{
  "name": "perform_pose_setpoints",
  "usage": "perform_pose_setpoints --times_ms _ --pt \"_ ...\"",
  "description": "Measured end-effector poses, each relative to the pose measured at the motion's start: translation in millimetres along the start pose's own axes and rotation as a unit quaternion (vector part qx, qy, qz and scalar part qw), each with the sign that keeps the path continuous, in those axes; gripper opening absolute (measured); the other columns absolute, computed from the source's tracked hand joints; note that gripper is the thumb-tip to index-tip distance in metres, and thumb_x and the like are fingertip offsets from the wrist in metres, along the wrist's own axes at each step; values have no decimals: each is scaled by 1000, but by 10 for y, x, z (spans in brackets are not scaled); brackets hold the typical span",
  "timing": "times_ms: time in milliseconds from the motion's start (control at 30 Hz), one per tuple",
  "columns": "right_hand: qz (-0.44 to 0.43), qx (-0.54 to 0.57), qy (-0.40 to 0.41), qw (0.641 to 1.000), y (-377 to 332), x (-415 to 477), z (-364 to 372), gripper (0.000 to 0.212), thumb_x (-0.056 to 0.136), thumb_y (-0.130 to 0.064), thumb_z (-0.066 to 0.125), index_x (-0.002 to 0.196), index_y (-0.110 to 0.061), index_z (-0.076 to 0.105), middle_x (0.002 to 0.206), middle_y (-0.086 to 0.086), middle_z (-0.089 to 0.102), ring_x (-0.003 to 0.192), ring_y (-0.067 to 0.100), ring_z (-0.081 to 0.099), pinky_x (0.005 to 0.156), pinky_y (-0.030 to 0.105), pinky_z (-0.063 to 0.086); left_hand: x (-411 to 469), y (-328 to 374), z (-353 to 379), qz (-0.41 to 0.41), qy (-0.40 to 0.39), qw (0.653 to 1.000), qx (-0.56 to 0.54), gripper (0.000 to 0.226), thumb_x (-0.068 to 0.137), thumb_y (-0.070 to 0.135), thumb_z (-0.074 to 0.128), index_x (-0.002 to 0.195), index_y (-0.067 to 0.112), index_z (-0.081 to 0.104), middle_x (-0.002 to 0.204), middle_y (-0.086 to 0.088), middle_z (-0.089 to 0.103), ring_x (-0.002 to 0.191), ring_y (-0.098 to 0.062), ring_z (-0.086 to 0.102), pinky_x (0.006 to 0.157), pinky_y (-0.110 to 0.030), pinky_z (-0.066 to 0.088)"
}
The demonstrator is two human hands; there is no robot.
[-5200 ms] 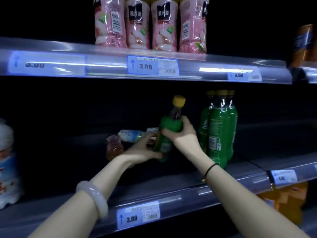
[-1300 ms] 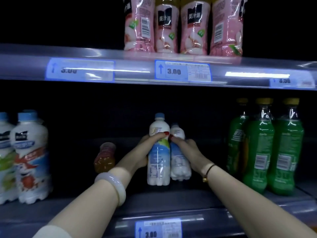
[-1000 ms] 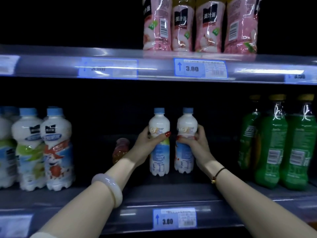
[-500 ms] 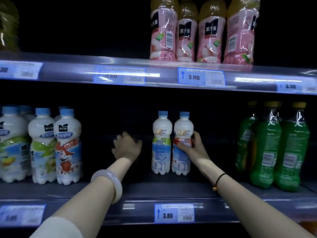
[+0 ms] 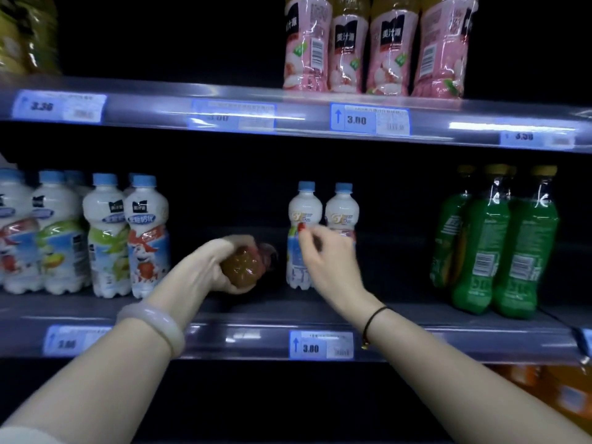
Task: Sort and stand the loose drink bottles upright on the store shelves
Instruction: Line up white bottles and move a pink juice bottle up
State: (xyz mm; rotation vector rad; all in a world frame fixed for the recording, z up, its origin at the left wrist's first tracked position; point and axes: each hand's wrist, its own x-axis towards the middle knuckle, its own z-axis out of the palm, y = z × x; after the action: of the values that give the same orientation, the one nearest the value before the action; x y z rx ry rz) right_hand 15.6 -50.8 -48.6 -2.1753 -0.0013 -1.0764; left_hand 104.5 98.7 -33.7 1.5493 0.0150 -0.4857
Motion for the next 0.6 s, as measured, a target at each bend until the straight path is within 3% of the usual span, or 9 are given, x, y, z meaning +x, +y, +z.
perform_pose_setpoints --times_ms 67,133,167,233,333,433,533,600 --pt "105 30 -77 991 -169 25 238 45 85 -47 40 76 -7 59 75 14 68 71 32 67 69 43 57 -181 -76 -64 21 -8 999 -31 15 80 14 56 66 10 55 42 -6 59 46 -20 60 62 -29 46" --pt "235 105 -160 953 -337 53 418 50 86 -51 45 105 -7 59 94 14 64 87 38 68 78 46 58 -318 -204 -62 68 -9 996 -52 10 74 15 63 69 7 58 43 -5 60 49 -18 60 57 -25 48" --pt "283 153 -189 928 -395 58 481 54 86 -51 50 117 -7 54 102 14 62 94 37 66 80 45 58 -367 -276 -50 103 7 994 -49 16 64 15 69 74 6 59 47 -6 61 48 -17 60 53 -24 48" --pt "336 252 -210 883 -473 24 543 56 82 -48 63 116 -5 51 107 14 63 100 32 65 82 43 57 -452 -402 -100 177 35 983 -17 45 49 14 69 91 5 55 66 -12 64 57 -22 61 56 -29 50" --pt "332 334 -175 865 -510 -122 549 33 77 -25 72 97 -6 55 94 13 68 92 28 68 74 38 57 -542 -433 -226 230 21 972 39 63 42 10 76 99 11 50 89 -9 60 70 -22 59 57 -32 50" --pt "314 361 -144 866 -526 -279 488 44 75 -14 71 114 -4 54 107 18 69 88 27 69 76 39 57 -705 -344 -286 241 -38 968 67 57 67 0 77 115 13 49 96 -2 58 76 -16 61 48 -26 54" --pt "258 360 -136 886 -548 -441 303 40 76 -5 69 113 -7 54 110 14 68 98 27 67 87 42 55 -840 -329 -298 257 -105 953 124 55 73 -8 70 118 19 52 103 -7 56 83 -23 63 72 -47 57" --pt "219 354 -129 900 -570 -547 148 42 74 -3 69 113 -9 56 105 10 69 98 23 67 88 41 55 -950 -324 -293 282 -138 936 159 55 70 -7 73 112 22 52 105 -10 55 84 -25 64 75 -50 56"
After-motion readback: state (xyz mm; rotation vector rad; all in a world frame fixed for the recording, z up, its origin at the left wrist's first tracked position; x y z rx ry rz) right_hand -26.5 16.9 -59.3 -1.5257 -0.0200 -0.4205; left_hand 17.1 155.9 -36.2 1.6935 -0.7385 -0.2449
